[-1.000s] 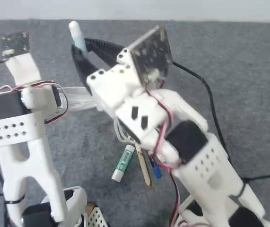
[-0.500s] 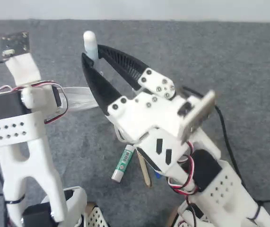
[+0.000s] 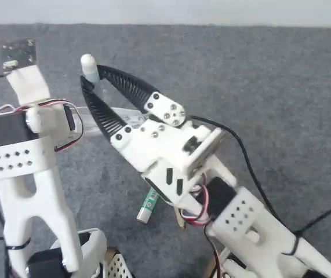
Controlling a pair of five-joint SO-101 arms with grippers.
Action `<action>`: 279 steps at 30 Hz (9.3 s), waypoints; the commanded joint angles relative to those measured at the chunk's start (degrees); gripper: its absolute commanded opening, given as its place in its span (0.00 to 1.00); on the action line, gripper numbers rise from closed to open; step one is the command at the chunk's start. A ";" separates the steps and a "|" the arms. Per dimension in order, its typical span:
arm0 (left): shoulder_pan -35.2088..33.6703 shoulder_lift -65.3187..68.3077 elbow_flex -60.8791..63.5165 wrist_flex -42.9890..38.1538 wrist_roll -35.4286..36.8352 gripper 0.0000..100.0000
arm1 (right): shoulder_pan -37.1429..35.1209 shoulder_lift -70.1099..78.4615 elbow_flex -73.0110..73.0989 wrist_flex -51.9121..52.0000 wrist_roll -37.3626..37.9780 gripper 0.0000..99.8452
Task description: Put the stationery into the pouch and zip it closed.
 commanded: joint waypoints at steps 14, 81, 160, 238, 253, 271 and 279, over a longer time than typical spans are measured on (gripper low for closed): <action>-0.44 -0.26 -0.40 -0.26 0.79 0.01 | 0.13 0.66 16.26 -15.87 2.55 0.01; -12.66 -0.35 -1.63 -2.02 3.60 0.01 | 18.15 29.05 -3.78 75.91 -9.14 0.17; -8.97 -0.26 -0.75 -2.11 3.52 0.01 | 0.04 -14.20 -0.62 47.52 -4.84 0.01; -8.97 -0.26 0.31 -2.29 3.34 0.01 | -4.88 -1.19 9.67 17.89 -6.77 0.16; -8.97 -0.26 1.19 -3.08 3.34 0.01 | -0.84 -16.84 9.67 46.90 -6.86 0.16; -9.23 -0.26 1.27 -3.52 3.34 0.01 | 13.58 -17.98 9.76 66.42 -13.36 0.16; -9.23 -0.26 1.27 -3.52 3.34 0.01 | 14.90 -2.42 7.65 66.15 -13.36 0.17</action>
